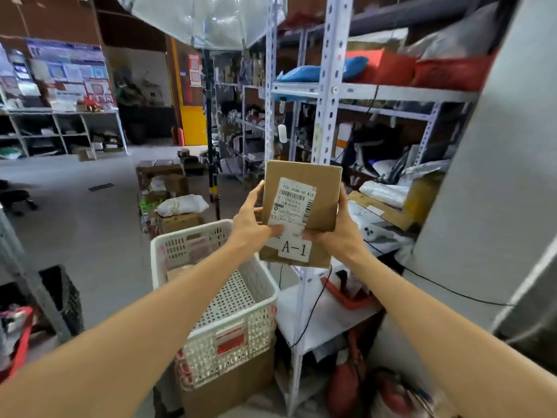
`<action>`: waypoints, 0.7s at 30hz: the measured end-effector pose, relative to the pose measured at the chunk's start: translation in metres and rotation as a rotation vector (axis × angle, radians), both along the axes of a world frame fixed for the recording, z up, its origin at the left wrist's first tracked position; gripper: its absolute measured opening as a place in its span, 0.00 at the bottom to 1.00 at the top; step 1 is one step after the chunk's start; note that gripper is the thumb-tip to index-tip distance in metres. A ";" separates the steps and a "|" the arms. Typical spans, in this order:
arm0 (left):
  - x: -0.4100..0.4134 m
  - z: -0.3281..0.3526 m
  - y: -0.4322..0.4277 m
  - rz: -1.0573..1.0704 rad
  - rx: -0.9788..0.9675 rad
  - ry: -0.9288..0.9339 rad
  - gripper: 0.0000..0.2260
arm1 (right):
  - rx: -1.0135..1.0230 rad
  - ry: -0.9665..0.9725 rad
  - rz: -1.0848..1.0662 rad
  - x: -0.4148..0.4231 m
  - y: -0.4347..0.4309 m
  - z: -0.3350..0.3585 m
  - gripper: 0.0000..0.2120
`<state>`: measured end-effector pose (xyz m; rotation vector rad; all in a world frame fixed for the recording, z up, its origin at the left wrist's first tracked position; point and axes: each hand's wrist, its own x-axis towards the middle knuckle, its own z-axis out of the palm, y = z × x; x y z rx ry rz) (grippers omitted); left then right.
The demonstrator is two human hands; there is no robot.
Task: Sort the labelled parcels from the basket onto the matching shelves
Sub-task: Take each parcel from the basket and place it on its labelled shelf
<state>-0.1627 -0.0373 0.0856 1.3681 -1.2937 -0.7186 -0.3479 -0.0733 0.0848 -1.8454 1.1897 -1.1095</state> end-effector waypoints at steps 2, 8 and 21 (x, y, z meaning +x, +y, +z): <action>-0.033 0.005 -0.007 -0.070 -0.017 0.005 0.45 | -0.023 0.017 -0.075 -0.035 0.007 0.007 0.57; -0.159 0.025 -0.034 -0.360 -0.056 0.064 0.43 | -0.110 0.028 -0.328 -0.159 0.033 0.027 0.58; -0.452 0.051 -0.050 -1.027 -0.052 0.149 0.43 | -0.107 0.064 -1.038 -0.385 0.128 0.061 0.60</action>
